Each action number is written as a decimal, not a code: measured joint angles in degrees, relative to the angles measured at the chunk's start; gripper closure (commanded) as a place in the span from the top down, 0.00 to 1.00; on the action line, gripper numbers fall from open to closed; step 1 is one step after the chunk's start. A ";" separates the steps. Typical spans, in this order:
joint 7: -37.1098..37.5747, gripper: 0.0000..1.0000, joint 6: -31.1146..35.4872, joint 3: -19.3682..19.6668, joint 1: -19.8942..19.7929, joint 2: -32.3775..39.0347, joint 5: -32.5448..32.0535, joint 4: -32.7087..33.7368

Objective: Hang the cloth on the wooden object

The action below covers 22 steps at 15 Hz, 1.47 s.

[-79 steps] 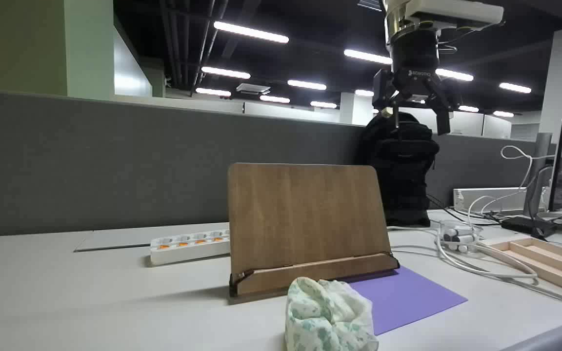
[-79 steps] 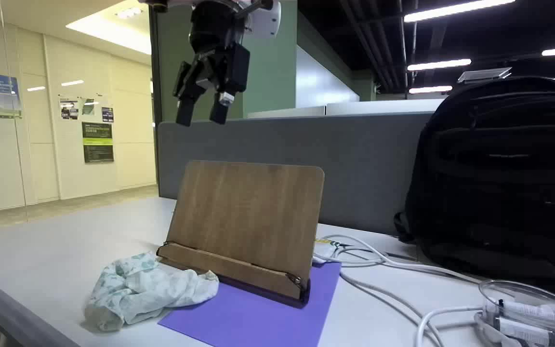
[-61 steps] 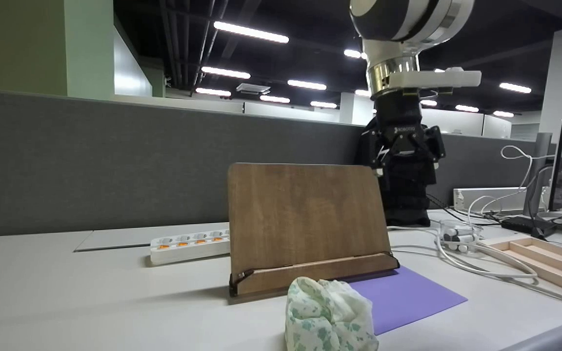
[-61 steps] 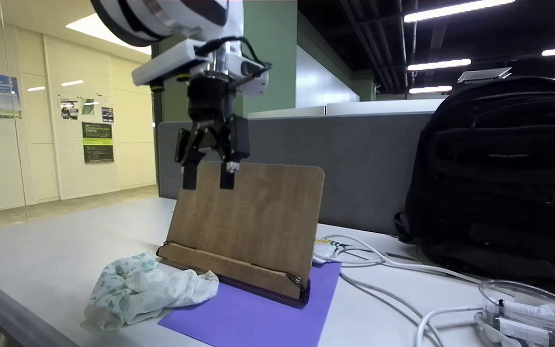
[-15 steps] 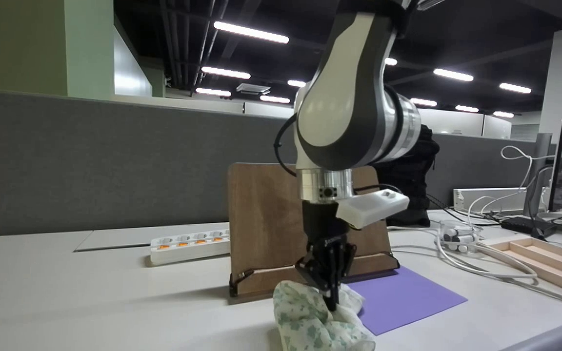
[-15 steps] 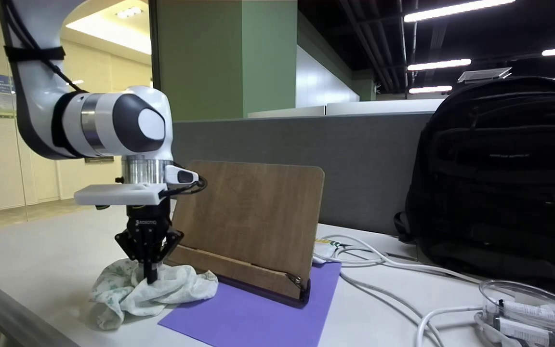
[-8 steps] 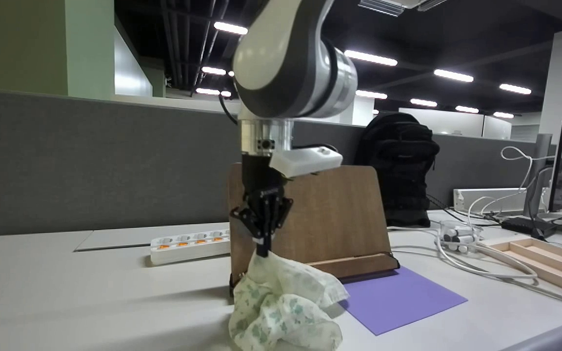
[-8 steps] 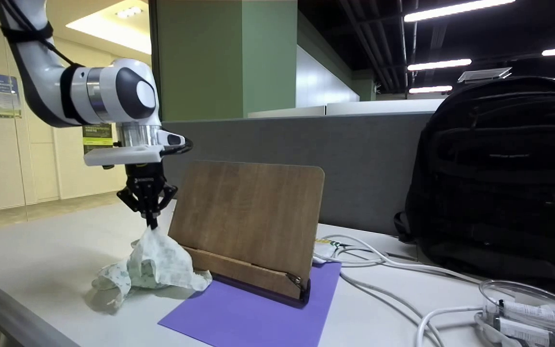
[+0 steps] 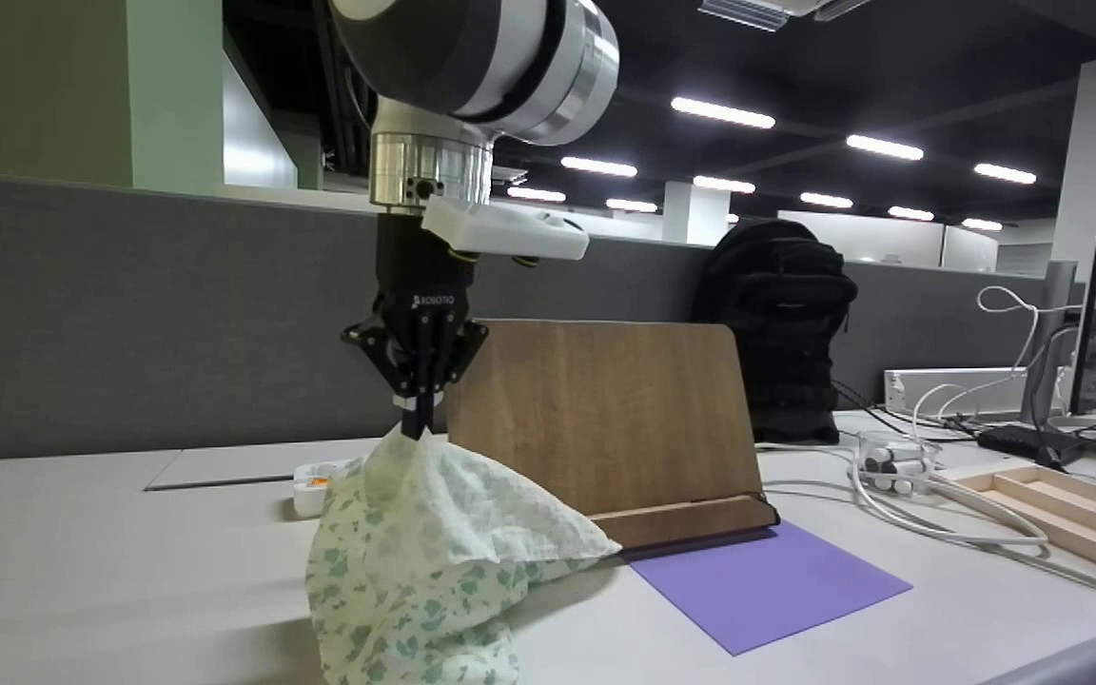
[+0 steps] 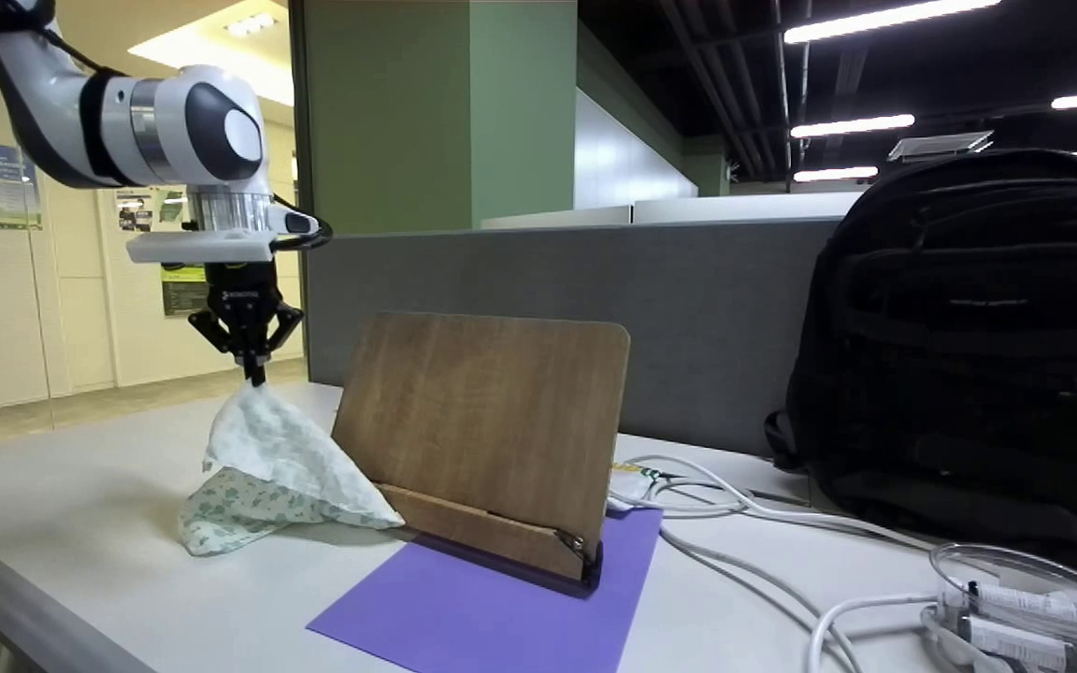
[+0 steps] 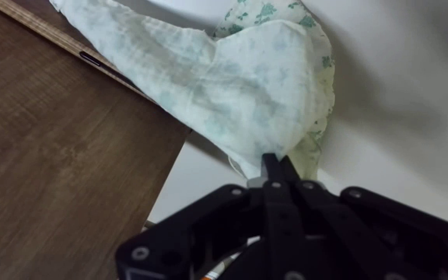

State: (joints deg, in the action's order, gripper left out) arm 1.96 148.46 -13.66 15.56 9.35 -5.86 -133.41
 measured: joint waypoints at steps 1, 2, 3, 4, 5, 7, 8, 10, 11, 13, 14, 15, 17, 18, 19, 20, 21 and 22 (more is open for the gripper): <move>-0.10 0.00 -0.02 0.01 -0.03 0.02 0.10 0.00; -0.16 0.00 0.00 0.00 -0.05 0.10 0.11 -0.01; -0.14 0.00 0.39 0.09 -0.05 0.18 -0.73 -0.01; -0.03 0.00 1.00 0.36 -0.05 0.19 -2.17 0.05; 0.31 0.00 1.65 0.96 -0.04 0.15 -4.93 0.42; 1.64 0.00 2.11 3.07 -0.05 -0.16 -12.69 2.49; 2.40 0.00 2.17 4.29 -0.08 -0.42 -16.81 4.02; 3.91 0.00 2.29 6.27 -0.13 -0.96 -23.84 7.37; 4.68 0.00 2.39 6.97 -0.14 -1.13 -26.74 9.15; 6.43 0.00 2.57 7.67 -0.14 -1.28 -31.66 12.54; 7.40 0.00 2.61 7.69 -0.13 -1.34 -33.71 14.09; 8.51 0.00 2.62 7.69 0.01 -1.40 -35.68 15.59; 11.06 0.00 2.61 7.69 0.51 -1.55 -39.28 18.10; 12.58 0.00 2.48 7.69 0.72 -1.67 -41.04 19.14; 14.06 0.00 2.28 7.69 0.89 -1.87 -42.75 19.98; 15.67 0.00 1.97 7.73 0.94 -2.19 -44.50 20.52; 17.72 0.00 1.45 7.88 0.95 -2.58 -46.55 20.98; 20.07 0.00 0.81 8.18 0.93 -3.12 -48.87 21.25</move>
State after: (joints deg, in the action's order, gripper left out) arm 22.03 149.27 -5.48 16.49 6.23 -54.73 -112.16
